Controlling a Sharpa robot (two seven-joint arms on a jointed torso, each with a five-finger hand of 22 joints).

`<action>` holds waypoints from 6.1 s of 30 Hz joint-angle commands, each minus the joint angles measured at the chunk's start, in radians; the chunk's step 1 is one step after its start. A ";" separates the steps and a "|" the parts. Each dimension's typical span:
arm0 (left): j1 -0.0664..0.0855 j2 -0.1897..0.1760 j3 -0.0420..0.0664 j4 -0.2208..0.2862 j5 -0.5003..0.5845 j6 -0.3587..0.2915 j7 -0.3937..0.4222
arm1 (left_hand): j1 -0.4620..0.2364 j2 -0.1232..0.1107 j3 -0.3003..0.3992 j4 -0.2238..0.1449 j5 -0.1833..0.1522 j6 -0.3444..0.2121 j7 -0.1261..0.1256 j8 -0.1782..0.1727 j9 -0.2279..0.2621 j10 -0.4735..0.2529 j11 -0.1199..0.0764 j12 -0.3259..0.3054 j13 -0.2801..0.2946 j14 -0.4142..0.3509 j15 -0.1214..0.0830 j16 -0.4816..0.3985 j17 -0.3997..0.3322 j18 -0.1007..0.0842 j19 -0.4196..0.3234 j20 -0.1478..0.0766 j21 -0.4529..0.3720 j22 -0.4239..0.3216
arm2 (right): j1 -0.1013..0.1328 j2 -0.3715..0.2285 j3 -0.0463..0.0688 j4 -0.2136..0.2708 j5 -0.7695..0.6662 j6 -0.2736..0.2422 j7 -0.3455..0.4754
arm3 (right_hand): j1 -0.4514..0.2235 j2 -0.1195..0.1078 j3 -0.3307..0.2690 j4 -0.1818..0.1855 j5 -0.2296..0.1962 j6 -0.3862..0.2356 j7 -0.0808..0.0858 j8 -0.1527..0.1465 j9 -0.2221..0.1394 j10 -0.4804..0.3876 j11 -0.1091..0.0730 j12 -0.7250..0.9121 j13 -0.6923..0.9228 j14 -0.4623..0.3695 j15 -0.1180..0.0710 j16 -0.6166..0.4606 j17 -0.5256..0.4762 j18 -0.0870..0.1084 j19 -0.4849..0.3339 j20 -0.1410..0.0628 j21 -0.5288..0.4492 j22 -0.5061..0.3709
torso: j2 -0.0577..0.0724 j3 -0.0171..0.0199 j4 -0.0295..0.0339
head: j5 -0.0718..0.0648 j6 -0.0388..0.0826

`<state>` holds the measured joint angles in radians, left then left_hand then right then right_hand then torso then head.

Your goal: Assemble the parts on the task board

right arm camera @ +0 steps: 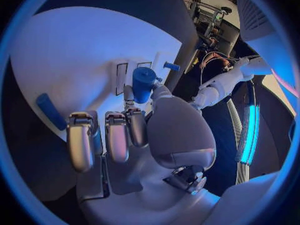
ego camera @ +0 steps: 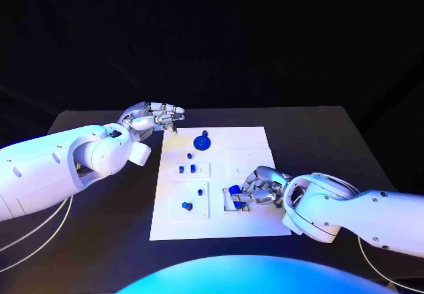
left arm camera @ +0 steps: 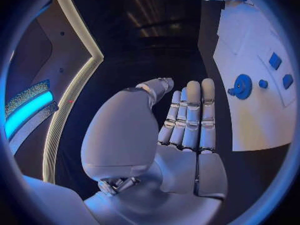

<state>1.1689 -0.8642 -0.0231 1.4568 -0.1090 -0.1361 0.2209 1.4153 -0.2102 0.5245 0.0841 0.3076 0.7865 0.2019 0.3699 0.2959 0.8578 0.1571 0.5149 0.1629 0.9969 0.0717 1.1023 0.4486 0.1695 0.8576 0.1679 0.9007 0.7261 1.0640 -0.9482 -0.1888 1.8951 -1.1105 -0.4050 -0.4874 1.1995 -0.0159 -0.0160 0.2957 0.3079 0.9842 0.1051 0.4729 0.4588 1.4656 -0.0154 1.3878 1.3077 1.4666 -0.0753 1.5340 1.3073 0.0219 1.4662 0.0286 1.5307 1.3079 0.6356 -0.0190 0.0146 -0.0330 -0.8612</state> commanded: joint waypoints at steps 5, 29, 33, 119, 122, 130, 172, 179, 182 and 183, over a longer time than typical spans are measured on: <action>0.001 0.000 0.001 0.004 0.005 0.012 0.002 | -0.002 0.008 -0.005 0.001 0.004 -0.008 0.024 0.004 0.001 -0.007 -0.002 0.004 -0.002 0.000 0.004 -0.003 -0.001 0.015 0.007 0.000 -0.003 -0.001 | -0.003 0.009 0.000 -0.008 -0.009 0.038 -0.018 | -0.011 -0.015 -0.006 -0.003 -0.007 0.059 -0.057 0.002 0.003 0.025 -0.009 0.006 0.126 0.082 -0.010 0.003 0.139 -0.014 0.094 -0.004 0.003 0.253 | 0.000 0.0007 -0.0009 | 0.002 -0.002; 0.001 -0.003 0.001 0.005 0.005 0.011 -0.001 | -0.003 0.008 -0.006 0.001 0.004 -0.009 0.024 0.006 0.001 -0.008 -0.002 0.005 -0.002 0.000 0.004 -0.003 -0.002 0.015 0.007 0.001 -0.004 -0.002 | -0.004 0.042 0.001 -0.036 -0.057 0.007 -0.013 | -0.166 -0.053 -0.137 0.001 -0.240 0.050 -0.057 0.035 0.023 0.024 -0.008 -0.012 0.129 0.081 -0.010 0.001 0.138 -0.013 0.092 -0.004 -0.003 0.251 | 0.000 -0.0002 -0.0007 | 0.006 0.000; 0.001 -0.004 0.001 0.005 0.005 0.011 -0.001 | -0.003 0.008 -0.006 0.001 0.004 -0.009 0.024 0.006 0.001 -0.008 -0.002 0.005 -0.002 0.000 0.004 -0.003 -0.002 0.015 0.007 0.001 -0.004 -0.002 | -0.004 0.042 0.001 -0.039 -0.073 -0.005 -0.013 | -0.202 -0.073 -0.140 0.002 -0.254 0.046 -0.057 0.039 0.025 0.023 -0.008 -0.016 0.128 0.081 -0.009 0.001 0.138 -0.013 0.091 -0.004 -0.003 0.251 | 0.000 -0.0001 -0.0010 | 0.006 0.000; 0.001 -0.009 0.000 0.002 0.005 0.012 -0.009 | -0.004 0.011 -0.006 0.004 0.004 -0.012 0.024 0.012 0.001 -0.011 -0.001 0.010 -0.004 0.000 0.005 -0.003 -0.003 0.015 0.009 0.001 -0.007 -0.004 | -0.008 -0.011 0.000 -0.012 -0.139 0.052 0.029 | 0.084 -0.054 -0.064 -0.008 -0.183 0.048 -0.059 0.035 0.012 0.035 -0.011 -0.005 0.151 0.084 -0.011 0.005 0.156 -0.017 0.098 -0.006 0.017 0.257 | 0.000 0.0000 -0.0018 | 0.009 -0.005; 0.001 -0.009 0.000 0.002 0.005 0.012 -0.008 | -0.004 0.011 -0.006 0.004 0.004 -0.012 0.024 0.012 0.001 -0.011 -0.001 0.010 -0.004 0.000 0.005 -0.003 -0.003 0.015 0.009 0.001 -0.007 -0.004 | -0.008 -0.016 0.000 -0.013 -0.142 0.022 0.031 | 0.087 -0.050 -0.059 -0.007 -0.179 0.045 -0.058 0.032 0.010 0.033 -0.010 -0.010 0.148 0.084 -0.011 0.004 0.154 -0.017 0.097 -0.006 0.015 0.256 | -0.001 -0.0002 -0.0021 | 0.007 -0.003; 0.000 -0.009 -0.001 0.002 0.006 0.013 0.000 | -0.004 0.010 -0.006 0.005 0.003 -0.014 0.024 0.014 0.001 -0.012 -0.001 0.012 -0.005 0.000 0.005 -0.003 -0.003 0.015 0.010 0.001 -0.008 -0.005 | 0.023 -0.076 0.003 0.009 -0.104 -0.043 0.063 | 0.108 -0.075 -0.042 -0.009 -0.150 -0.010 -0.033 -0.014 -0.008 0.027 0.010 -0.021 0.145 0.083 0.004 0.002 0.148 -0.014 0.093 0.004 0.002 0.252 | -0.002 0.0000 -0.0026 | -0.002 0.003; 0.000 -0.012 -0.003 0.008 0.008 0.014 0.001 | -0.007 0.010 -0.007 0.008 0.004 -0.015 0.024 0.017 0.001 -0.013 -0.001 0.014 -0.005 0.000 0.005 -0.002 -0.004 0.015 0.010 0.002 -0.010 -0.007 | -0.022 -0.208 -0.003 -0.010 -0.259 0.090 0.004 | 0.111 -0.095 -0.024 -0.005 -0.173 0.017 -0.035 -0.013 0.006 0.023 0.010 -0.031 0.141 0.083 0.007 0.003 0.152 -0.015 0.094 0.012 0.007 0.254 | 0.000 -0.0005 0.0002 | -0.037 0.001; 0.000 -0.014 -0.003 0.008 0.008 0.017 -0.002 | -0.007 0.010 -0.007 0.008 0.004 -0.015 0.024 0.017 0.001 -0.013 -0.001 0.014 -0.005 0.000 0.005 -0.002 -0.004 0.015 0.010 0.002 -0.010 -0.007 | -0.033 -0.191 -0.003 -0.028 -0.300 0.094 -0.004 | 0.115 -0.094 -0.020 -0.007 -0.173 0.021 -0.037 -0.012 0.008 0.023 0.009 -0.031 0.142 0.083 0.006 0.003 0.153 -0.016 0.095 0.011 0.011 0.255 | 0.000 -0.0008 -0.0011 | -0.035 0.001; 0.000 -0.014 -0.003 0.008 0.008 0.018 -0.003 | -0.007 0.010 -0.007 0.008 0.004 -0.016 0.024 0.017 0.001 -0.013 -0.001 0.014 -0.006 0.000 0.005 -0.002 -0.004 0.015 0.010 0.002 -0.011 -0.007 | -0.041 -0.175 -0.004 -0.038 -0.316 0.090 -0.008 | 0.119 -0.093 -0.017 -0.008 -0.173 0.023 -0.039 -0.011 0.009 0.023 0.007 -0.031 0.142 0.083 0.005 0.003 0.154 -0.016 0.095 0.011 0.010 0.255 | 0.000 -0.0003 -0.0010 | -0.034 0.000; 0.000 -0.014 -0.003 0.008 0.008 0.019 -0.003 | -0.007 0.010 -0.007 0.008 0.004 -0.016 0.024 0.017 0.001 -0.013 -0.001 0.014 -0.006 0.000 0.005 -0.002 -0.004 0.015 0.010 0.002 -0.011 -0.007 | -0.043 -0.171 -0.004 -0.041 -0.319 0.089 -0.010 | 0.119 -0.093 -0.017 -0.008 -0.173 0.023 -0.039 -0.011 0.009 0.023 0.007 -0.031 0.142 0.083 0.005 0.003 0.154 -0.016 0.095 0.011 0.010 0.255 | 0.000 -0.0001 -0.0010 | -0.034 -0.001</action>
<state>1.1687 -0.8792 -0.0269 1.4617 -0.1066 -0.1348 0.2104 1.4114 -0.2062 0.5188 0.0899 0.3076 0.7811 0.2000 0.3815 0.2959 0.8508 0.1571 0.5226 0.1584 0.9969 0.0717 1.1023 0.4462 0.1694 0.8612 0.1715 0.8934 0.7201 1.0297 -1.1248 -0.1863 1.8563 -1.3872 -0.3382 -0.4863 1.3149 -0.1096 -0.0377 0.2884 0.1371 1.0079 0.0685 0.4693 0.4765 1.4666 -0.0069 1.3619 1.3091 1.4647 -0.0732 1.5337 1.3081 0.0220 1.4662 0.0362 1.5386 1.3078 0.6355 -0.0198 0.0137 -0.0678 -0.8610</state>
